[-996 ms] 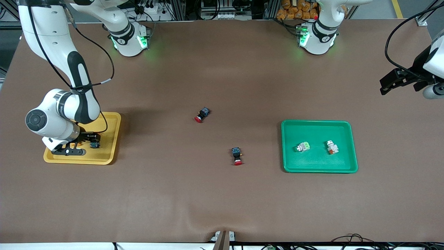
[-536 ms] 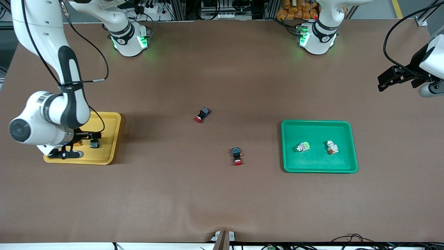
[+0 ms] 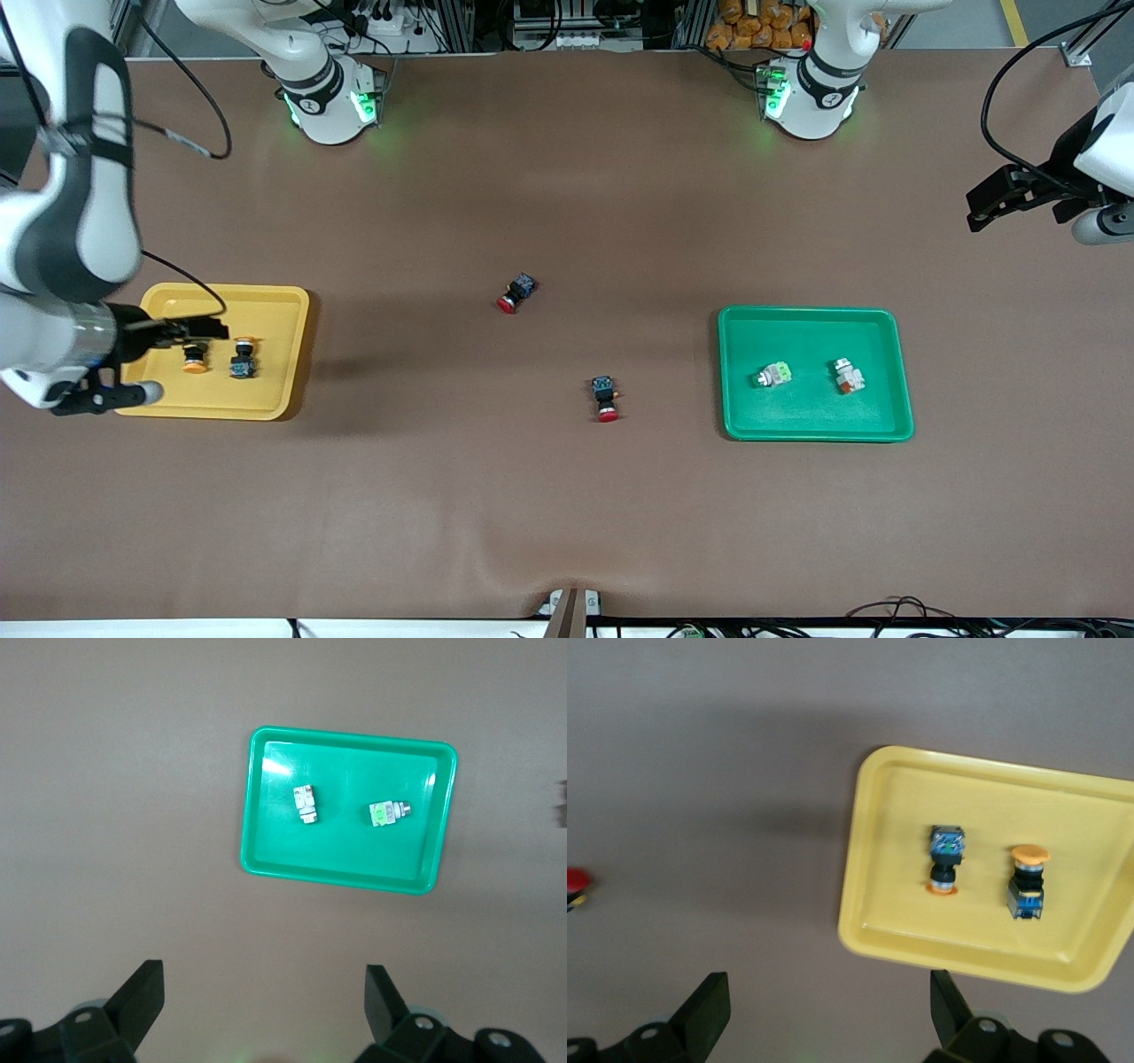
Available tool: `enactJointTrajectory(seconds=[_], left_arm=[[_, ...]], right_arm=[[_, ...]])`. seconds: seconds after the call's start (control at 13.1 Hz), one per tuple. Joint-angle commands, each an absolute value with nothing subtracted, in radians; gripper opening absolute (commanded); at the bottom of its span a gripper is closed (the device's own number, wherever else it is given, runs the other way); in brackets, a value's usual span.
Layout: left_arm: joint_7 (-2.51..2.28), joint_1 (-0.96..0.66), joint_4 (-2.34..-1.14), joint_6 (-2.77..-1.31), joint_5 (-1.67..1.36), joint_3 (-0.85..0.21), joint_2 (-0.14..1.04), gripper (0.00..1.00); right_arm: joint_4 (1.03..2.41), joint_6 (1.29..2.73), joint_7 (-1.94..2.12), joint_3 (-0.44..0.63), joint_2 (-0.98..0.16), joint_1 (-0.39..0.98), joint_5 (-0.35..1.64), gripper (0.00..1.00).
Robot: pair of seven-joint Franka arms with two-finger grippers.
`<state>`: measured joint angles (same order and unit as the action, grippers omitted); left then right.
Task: Place green and yellow buttons in trays
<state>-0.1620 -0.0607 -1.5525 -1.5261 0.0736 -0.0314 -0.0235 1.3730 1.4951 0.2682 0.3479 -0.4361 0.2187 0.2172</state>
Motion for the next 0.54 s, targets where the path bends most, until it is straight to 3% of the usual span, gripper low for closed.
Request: enactJointTrajectory(seconds=[0.0,0.46], left_arm=[[-0.143,-0.063,-1.534,-1.513,0.052,-0.023,-0.035,1.0],[-0.144,-0.061,-1.526,-1.513,0.052,-0.02,-0.031,1.0]], right_arm=[[1.27,1.425,0.275,0.246,-0.448,0.102,0.219,1.0],[1.275,1.39,0.101,0.072,-0.256,-0.005,0.109,1.0]])
